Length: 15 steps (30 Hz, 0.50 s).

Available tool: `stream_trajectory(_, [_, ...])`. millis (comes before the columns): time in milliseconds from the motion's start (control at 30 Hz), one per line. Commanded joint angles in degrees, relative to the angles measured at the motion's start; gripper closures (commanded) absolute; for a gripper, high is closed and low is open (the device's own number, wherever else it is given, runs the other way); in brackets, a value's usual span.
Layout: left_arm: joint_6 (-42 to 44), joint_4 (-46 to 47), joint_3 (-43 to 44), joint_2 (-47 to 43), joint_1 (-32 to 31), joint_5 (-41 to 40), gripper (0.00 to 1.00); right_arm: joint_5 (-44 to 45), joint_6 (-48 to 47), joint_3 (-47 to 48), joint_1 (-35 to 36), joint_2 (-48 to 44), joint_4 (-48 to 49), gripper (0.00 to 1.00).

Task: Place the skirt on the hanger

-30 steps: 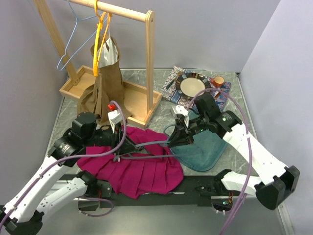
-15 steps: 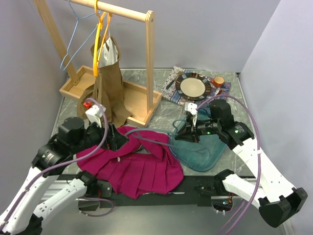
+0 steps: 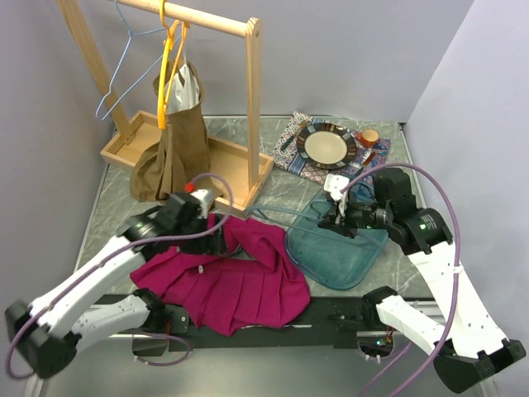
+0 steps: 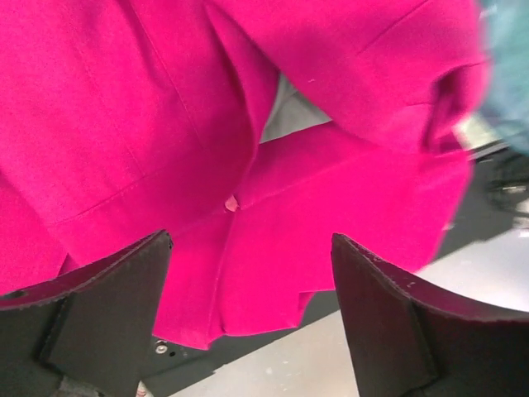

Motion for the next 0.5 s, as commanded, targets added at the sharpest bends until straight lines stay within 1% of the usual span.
stream_trajectory(0, [-0.37,2.79,2.19,6.85,-3.81,-4.73,0.21,-3.78,-8.08,2.99,-0.52,-0.63,-8.74,1.0])
stream_trajectory(33, [0.15,3.23,2.45,8.09,-4.86,-6.47,0.22,-6.48,-12.01,3.25,-0.43,-0.45,-10.67,1.0])
stream_trajectory(67, [0.42,4.02,2.63,10.19,-5.13,-6.58,0.25,-7.12,-13.35,3.16,-0.52,-0.45,-13.21,1.0])
stream_trajectory(100, [1.12,5.42,2.98,11.16,-5.4,-6.4,0.3,-7.65,-14.59,3.07,-0.34,-0.36,-14.28,1.0])
stream_trajectory(133, [1.38,6.13,3.24,12.13,-5.4,-6.23,0.31,-8.87,-18.6,3.07,-0.43,-0.45,-15.94,1.0])
stream_trajectory(167, [1.82,6.66,4.03,14.05,-5.4,-6.14,0.35,-9.14,-20.29,2.99,-0.43,-0.71,-18.22,1.0])
stream_trajectory(233, [2.7,8.24,4.91,16.78,-5.31,-6.4,0.36,-9.67,-23.37,2.2,-0.34,-1.15,-19.12,1.0])
stream_trajectory(400, [4.37,8.25,8.87,21.89,-5.4,-9.65,0.41,-10.64,-28.65,1.84,-0.25,-1.15,-22.37,1.0])
stream_trajectory(433, [4.64,8.25,9.22,23.29,-5.4,-10.0,0.43,-10.99,-29.01,1.93,-0.17,-0.89,-22.72,1.0])
stream_trajectory(467, [4.81,8.33,9.74,23.82,-5.4,-10.53,0.47,-11.34,-29.36,2.02,-0.16,-0.45,-23.25,1.0])
